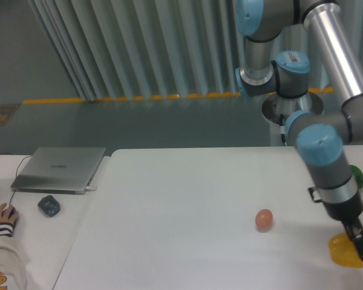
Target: Place the yellow pepper in a basket
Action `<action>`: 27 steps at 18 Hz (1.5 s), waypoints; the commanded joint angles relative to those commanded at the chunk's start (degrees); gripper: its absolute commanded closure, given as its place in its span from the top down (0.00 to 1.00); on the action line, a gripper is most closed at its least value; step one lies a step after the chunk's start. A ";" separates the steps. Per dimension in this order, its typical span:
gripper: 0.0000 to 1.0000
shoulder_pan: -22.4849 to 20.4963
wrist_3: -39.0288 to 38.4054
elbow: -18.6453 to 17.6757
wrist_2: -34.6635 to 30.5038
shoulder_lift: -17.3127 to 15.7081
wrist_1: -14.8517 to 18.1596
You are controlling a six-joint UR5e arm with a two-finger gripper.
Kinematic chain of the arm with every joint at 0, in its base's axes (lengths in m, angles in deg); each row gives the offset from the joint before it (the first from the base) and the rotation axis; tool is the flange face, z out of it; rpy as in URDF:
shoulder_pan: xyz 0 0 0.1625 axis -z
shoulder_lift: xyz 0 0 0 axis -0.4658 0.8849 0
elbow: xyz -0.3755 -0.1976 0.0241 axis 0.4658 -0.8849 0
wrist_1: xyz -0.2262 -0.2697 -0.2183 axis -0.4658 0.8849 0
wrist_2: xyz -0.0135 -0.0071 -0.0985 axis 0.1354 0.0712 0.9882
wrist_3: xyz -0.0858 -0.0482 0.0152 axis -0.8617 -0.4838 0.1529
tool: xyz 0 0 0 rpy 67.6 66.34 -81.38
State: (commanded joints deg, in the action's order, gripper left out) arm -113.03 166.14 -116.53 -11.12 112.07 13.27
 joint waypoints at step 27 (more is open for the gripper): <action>0.80 -15.74 5.03 2.20 6.51 6.85 -4.13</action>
State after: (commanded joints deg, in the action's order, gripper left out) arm -128.77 171.16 -114.33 -4.61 118.92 9.14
